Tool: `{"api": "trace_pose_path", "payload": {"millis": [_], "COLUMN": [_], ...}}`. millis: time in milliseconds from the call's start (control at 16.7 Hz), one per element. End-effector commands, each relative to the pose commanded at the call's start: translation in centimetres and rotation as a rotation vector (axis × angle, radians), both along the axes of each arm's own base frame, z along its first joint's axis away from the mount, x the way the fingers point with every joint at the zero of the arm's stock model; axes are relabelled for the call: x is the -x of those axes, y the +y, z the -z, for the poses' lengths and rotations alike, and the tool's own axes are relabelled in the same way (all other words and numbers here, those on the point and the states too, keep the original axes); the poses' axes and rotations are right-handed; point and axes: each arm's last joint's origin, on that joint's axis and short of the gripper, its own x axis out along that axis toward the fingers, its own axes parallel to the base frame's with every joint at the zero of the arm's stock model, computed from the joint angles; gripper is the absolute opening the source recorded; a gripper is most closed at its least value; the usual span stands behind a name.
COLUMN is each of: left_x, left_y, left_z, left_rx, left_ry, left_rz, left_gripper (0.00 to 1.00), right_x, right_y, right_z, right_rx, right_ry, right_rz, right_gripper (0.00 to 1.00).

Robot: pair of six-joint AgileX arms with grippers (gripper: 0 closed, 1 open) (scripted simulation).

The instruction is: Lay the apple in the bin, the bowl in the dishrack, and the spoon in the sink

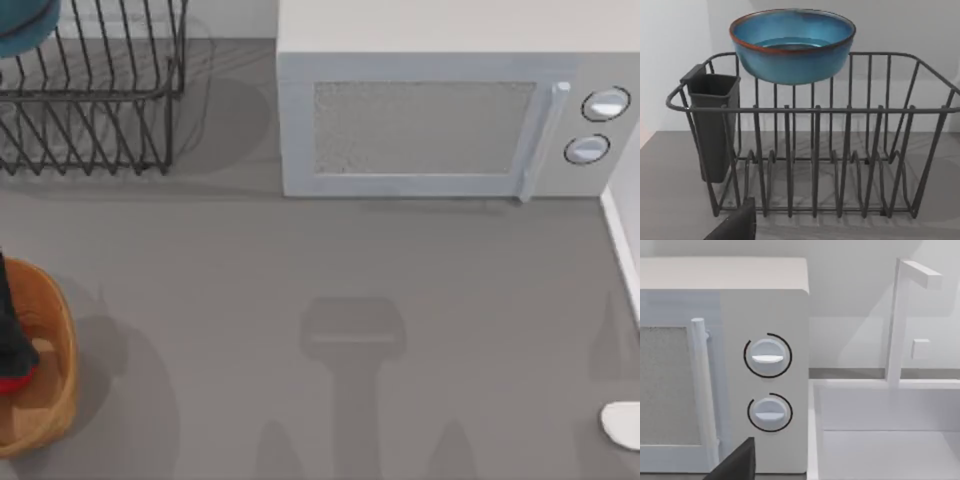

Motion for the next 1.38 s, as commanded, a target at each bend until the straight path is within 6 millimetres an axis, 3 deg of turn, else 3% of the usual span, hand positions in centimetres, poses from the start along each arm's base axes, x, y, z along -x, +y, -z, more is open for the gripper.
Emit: {"api": "trace_pose_path", "payload": {"millis": [660, 1020, 1380], "left_x": [0.1, 0.1, 0.1], "left_y": [0.0, 0.0, 0.0], "left_z": [0.4, 0.4, 0.4], "left_rx": [0.001, 0.001, 0.001], "left_ry": [-0.003, -0.003, -0.003], "left_rz": [-0.008, -0.008, -0.008], "left_gripper": [1.0, 1.0, 1.0], "right_x": [-0.1, -1.8, -5.4], "right_y": [-0.1, -0.6, -1.6], "right_z": [-0.6, -2.5, -3.1], "right_rx": [0.065, 0.455, 0.928], "right_ry": [0.066, 0.481, 0.992], "right_rz": [0.006, -0.068, -0.486], "right_gripper": [1.0, 1.0, 1.0]}}
